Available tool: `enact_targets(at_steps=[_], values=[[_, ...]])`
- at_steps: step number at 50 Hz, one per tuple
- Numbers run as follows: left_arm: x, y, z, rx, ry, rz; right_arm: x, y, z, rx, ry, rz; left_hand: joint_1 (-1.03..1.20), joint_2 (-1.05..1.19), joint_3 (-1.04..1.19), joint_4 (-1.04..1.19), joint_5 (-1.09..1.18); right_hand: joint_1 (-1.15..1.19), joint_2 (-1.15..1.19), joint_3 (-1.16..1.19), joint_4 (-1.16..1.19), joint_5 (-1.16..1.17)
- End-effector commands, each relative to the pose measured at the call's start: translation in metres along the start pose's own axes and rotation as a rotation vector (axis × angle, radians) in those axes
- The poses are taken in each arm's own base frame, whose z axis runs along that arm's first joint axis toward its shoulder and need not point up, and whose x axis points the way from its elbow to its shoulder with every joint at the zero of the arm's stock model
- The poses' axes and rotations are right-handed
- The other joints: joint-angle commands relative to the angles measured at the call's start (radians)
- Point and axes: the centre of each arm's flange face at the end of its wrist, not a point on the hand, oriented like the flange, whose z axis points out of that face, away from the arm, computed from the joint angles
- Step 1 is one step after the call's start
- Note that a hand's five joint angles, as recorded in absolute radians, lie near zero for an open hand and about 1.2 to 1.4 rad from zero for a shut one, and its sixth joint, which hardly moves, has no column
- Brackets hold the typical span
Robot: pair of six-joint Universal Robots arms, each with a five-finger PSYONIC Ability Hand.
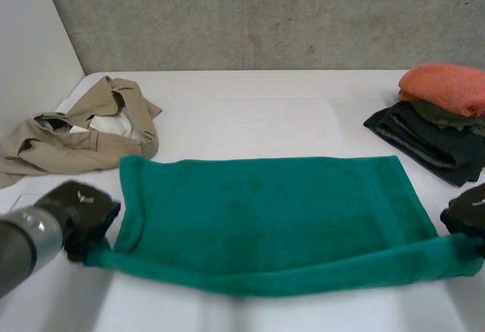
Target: Fold the laundry.
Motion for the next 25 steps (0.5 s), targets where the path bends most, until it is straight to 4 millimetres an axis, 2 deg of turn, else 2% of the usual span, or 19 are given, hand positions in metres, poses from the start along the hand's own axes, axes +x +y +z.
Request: enact_targets(at_steps=[1, 9, 16, 25], values=[[-0.021, -0.033, 0.049, 0.132, -0.109, 0.001, 0.014, -0.013, 0.037, 0.097, 0.104, 0.06, 0.24, 0.196, 0.205, 0.2, 0.22, 0.263, 0.22, 0.207, 0.198, 0.185], [-0.037, -0.063, 0.102, 0.246, -0.208, -0.024, 0.036, -0.03, 0.08, 0.202, 0.272, 0.119, 0.24, 0.196, 0.205, 0.2, 0.22, 0.263, 0.22, 0.207, 0.198, 0.185], [-0.04, -0.074, 0.144, 0.266, -0.24, -0.029, 0.052, -0.044, 0.114, 0.287, 0.413, 0.116, 0.24, 0.196, 0.205, 0.2, 0.22, 0.263, 0.22, 0.207, 0.198, 0.185], [-0.042, -0.088, 0.176, 0.32, -0.266, -0.033, 0.054, -0.054, 0.15, 0.362, 0.476, 0.074, 0.24, 0.196, 0.205, 0.2, 0.22, 0.263, 0.22, 0.207, 0.198, 0.185]])
